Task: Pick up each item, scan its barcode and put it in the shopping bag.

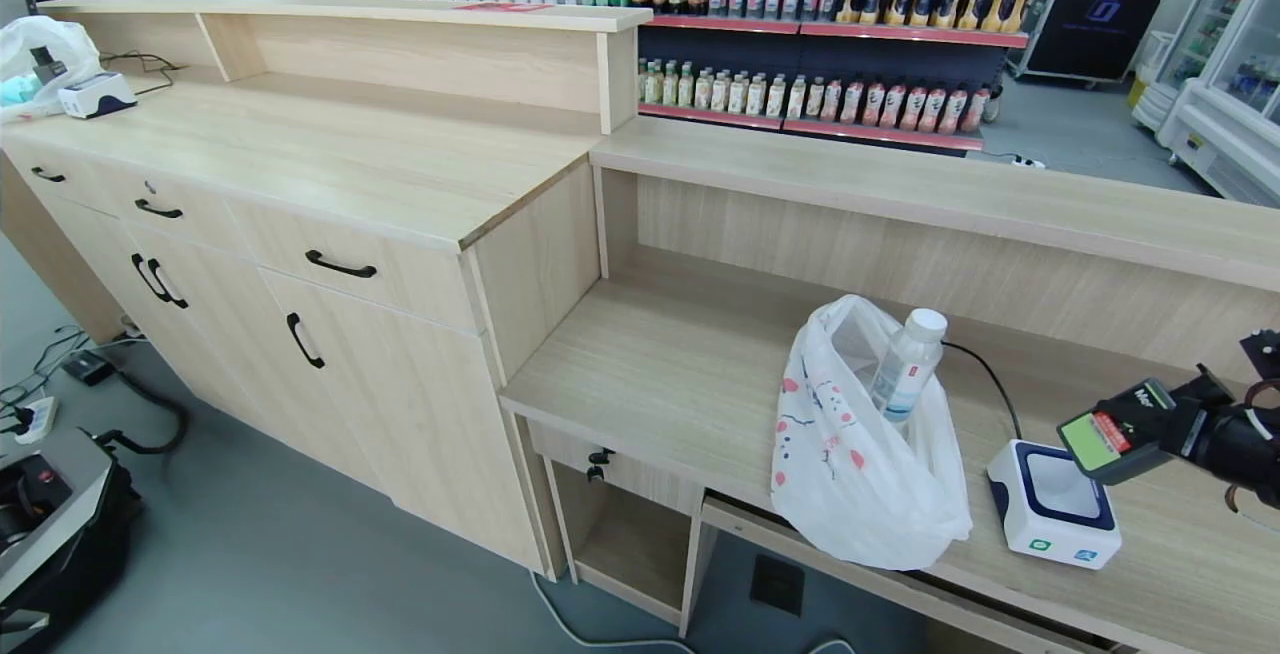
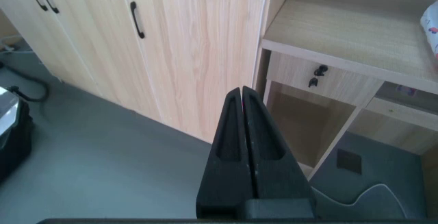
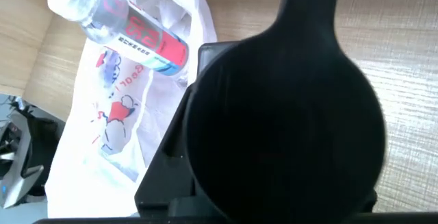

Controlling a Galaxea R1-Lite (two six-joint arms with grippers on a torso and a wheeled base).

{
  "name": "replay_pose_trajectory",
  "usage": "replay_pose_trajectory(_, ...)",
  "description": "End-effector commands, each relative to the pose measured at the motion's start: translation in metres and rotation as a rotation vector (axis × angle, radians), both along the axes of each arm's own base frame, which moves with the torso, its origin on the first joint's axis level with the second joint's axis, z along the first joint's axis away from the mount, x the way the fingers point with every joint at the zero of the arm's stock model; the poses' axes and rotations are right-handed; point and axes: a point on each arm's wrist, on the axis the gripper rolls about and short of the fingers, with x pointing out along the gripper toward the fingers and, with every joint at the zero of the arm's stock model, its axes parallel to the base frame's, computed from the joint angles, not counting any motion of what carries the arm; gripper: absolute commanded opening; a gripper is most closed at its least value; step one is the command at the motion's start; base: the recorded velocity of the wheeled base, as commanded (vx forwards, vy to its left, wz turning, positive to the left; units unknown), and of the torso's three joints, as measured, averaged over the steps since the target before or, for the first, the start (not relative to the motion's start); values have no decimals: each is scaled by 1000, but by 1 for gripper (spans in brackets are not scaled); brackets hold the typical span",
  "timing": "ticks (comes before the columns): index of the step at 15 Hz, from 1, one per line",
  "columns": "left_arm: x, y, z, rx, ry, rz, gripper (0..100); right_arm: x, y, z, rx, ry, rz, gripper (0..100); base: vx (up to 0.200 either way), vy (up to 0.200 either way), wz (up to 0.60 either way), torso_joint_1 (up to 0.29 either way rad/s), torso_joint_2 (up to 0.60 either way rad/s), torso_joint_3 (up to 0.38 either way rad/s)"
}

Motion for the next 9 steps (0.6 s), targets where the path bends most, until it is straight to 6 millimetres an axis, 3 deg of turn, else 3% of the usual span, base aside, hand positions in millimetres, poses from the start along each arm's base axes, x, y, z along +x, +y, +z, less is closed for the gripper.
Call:
replay_pose_trajectory(1,0,0,0,0,0,0,0,1,1,-8,15,25,4,0,0,0,0,0,0,0)
replay_pose_trajectory(9,0,0,0,0,0,0,0,11,7,-18,9,20,44,0,0,0,0,0,0,0)
